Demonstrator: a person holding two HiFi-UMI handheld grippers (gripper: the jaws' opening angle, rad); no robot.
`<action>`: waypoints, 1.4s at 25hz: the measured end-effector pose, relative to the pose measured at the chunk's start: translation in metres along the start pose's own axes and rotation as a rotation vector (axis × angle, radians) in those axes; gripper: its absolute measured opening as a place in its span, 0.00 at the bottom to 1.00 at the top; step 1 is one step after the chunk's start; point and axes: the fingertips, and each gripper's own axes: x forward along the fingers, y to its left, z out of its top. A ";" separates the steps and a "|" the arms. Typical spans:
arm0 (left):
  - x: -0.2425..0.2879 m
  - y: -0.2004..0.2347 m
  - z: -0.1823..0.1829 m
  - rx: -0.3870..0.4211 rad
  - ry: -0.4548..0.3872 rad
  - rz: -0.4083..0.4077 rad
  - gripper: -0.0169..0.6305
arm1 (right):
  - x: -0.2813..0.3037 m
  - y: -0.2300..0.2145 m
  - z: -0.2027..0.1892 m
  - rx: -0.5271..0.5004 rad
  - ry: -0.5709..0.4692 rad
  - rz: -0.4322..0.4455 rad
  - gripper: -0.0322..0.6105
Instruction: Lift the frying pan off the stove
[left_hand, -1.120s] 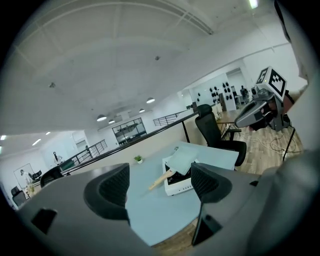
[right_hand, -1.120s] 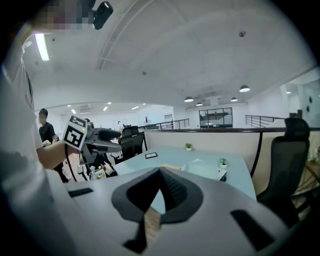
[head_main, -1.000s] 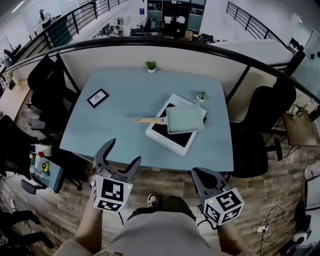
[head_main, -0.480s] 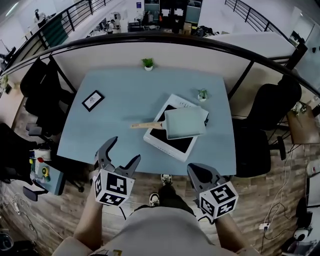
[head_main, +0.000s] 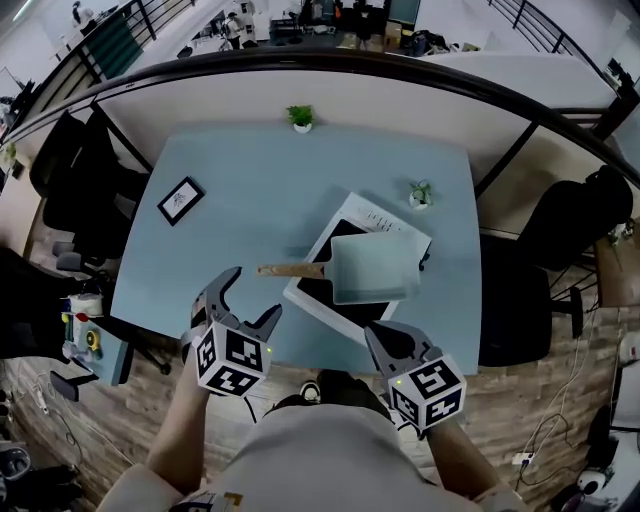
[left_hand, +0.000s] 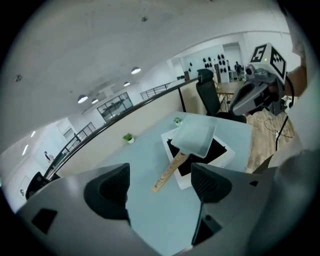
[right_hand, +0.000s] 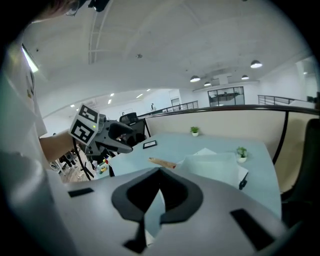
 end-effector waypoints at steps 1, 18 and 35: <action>0.011 0.001 -0.001 0.008 0.020 -0.012 0.60 | 0.007 -0.006 0.001 0.003 0.008 0.007 0.05; 0.132 -0.010 -0.045 0.187 0.289 -0.184 0.60 | 0.084 -0.064 -0.006 0.031 0.119 0.142 0.05; 0.187 -0.042 -0.070 0.380 0.301 -0.478 0.60 | 0.110 -0.066 -0.023 0.070 0.101 0.100 0.05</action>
